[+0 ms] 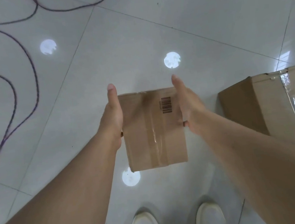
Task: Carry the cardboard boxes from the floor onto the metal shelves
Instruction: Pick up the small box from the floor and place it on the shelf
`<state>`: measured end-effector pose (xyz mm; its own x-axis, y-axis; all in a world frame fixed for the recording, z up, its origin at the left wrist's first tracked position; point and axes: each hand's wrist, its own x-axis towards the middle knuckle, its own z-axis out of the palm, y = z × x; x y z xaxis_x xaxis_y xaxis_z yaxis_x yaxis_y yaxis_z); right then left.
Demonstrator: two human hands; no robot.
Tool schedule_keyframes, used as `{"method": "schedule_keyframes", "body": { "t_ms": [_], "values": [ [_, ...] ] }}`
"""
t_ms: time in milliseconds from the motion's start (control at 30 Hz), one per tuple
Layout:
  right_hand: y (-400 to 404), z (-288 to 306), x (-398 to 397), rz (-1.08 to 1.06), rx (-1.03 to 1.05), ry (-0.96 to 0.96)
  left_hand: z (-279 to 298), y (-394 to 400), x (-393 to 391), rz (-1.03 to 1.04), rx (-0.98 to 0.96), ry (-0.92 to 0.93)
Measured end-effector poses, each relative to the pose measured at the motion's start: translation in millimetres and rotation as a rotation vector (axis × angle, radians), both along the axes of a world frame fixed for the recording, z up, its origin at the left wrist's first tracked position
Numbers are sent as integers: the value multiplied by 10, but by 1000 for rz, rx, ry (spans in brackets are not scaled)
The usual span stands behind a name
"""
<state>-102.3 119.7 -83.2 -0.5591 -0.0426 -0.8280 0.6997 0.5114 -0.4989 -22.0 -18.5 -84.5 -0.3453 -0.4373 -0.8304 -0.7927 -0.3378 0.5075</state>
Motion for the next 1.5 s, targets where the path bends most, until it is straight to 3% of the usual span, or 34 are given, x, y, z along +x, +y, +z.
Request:
{"method": "schedule_keyframes", "body": {
  "t_ms": [133, 200, 367, 500, 600, 1000, 1233, 1400, 1500],
  "values": [
    [147, 234, -184, -141, -92, 261, 206, 24, 97, 111, -131, 240],
    [277, 216, -149, -142, -83, 251, 225, 102, 268, 113, -152, 275],
    [489, 87, 170, -112, -60, 66, 185, 278, 559, 128, 107, 105],
    [557, -26, 310, -30, -85, -77, 98, 333, 651, 119, 201, 11],
    [589, -80, 466, 58, -19, -118, 85, 416, 692, 37, 187, -33],
    [621, -105, 520, -43, -98, -21, 12, 495, 796, 67, 203, 89],
    [590, -154, 521, -24, -66, 41, -102, 563, 880, 33, 175, -37],
    [616, -249, 646, 31, 143, 12, -194, 533, 910, -119, 65, 12],
    [689, -330, 730, 42, 281, -26, -182, 508, 867, -34, -103, -70]
  ]
}}
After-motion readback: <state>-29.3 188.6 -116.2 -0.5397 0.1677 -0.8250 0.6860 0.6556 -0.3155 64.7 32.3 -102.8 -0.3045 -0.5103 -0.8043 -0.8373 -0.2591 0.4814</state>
